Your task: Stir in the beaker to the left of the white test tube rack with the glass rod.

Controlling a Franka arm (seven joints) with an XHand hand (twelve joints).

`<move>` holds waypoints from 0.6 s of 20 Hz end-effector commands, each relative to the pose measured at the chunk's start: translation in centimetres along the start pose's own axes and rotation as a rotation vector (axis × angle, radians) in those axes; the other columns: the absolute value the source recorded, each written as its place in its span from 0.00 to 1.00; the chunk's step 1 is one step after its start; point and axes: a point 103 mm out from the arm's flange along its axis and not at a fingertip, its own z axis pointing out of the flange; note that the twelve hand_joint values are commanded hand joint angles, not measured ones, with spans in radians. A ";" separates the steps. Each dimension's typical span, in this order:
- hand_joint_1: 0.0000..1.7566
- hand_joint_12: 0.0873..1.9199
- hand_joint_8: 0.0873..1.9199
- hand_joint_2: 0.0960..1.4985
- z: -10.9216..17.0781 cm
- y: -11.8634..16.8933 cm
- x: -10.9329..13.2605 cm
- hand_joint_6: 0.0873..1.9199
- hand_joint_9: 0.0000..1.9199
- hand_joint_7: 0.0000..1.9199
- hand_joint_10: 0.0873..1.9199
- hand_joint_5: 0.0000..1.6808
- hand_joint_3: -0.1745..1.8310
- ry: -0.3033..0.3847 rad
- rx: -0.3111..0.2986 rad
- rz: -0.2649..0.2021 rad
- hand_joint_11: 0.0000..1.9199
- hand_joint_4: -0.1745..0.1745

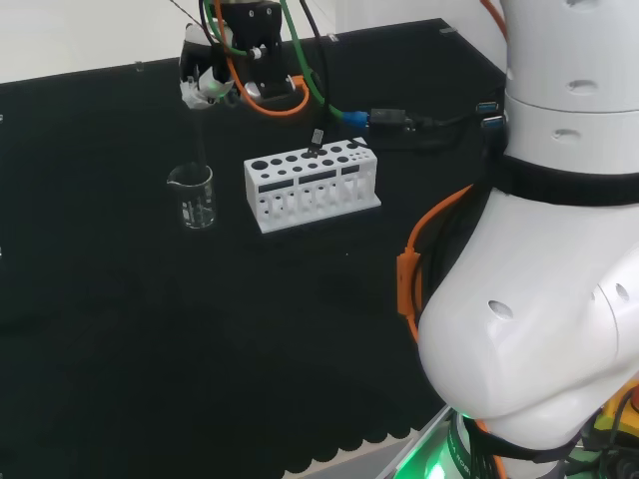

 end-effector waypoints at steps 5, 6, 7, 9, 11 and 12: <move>0.68 0.38 0.16 0.73 0.7 -2.5 2.3 0.37 0.92 0.86 0.09 0.68 0.00 -0.004 -0.002 -0.009 0.83 0.00; 0.68 0.38 0.16 0.73 0.9 -2.4 2.5 0.37 0.92 0.86 0.09 0.68 0.00 -0.004 0.000 -0.012 0.83 0.00; 0.68 0.38 0.16 0.73 1.0 -2.4 2.8 0.37 0.92 0.86 0.09 0.68 0.00 -0.003 0.001 -0.014 0.83 0.00; 0.68 0.38 0.16 0.73 1.3 -2.1 3.3 0.37 0.92 0.86 0.09 0.68 0.00 0.000 0.004 -0.021 0.83 0.00; 0.68 0.38 0.16 0.73 1.3 -1.9 3.8 0.37 0.92 0.86 0.09 0.68 0.00 -0.015 0.007 -0.028 0.83 0.00; 0.68 0.38 0.16 0.73 1.3 -1.8 4.1 0.37 0.92 0.86 0.09 0.68 0.00 -0.020 0.007 -0.028 0.83 0.00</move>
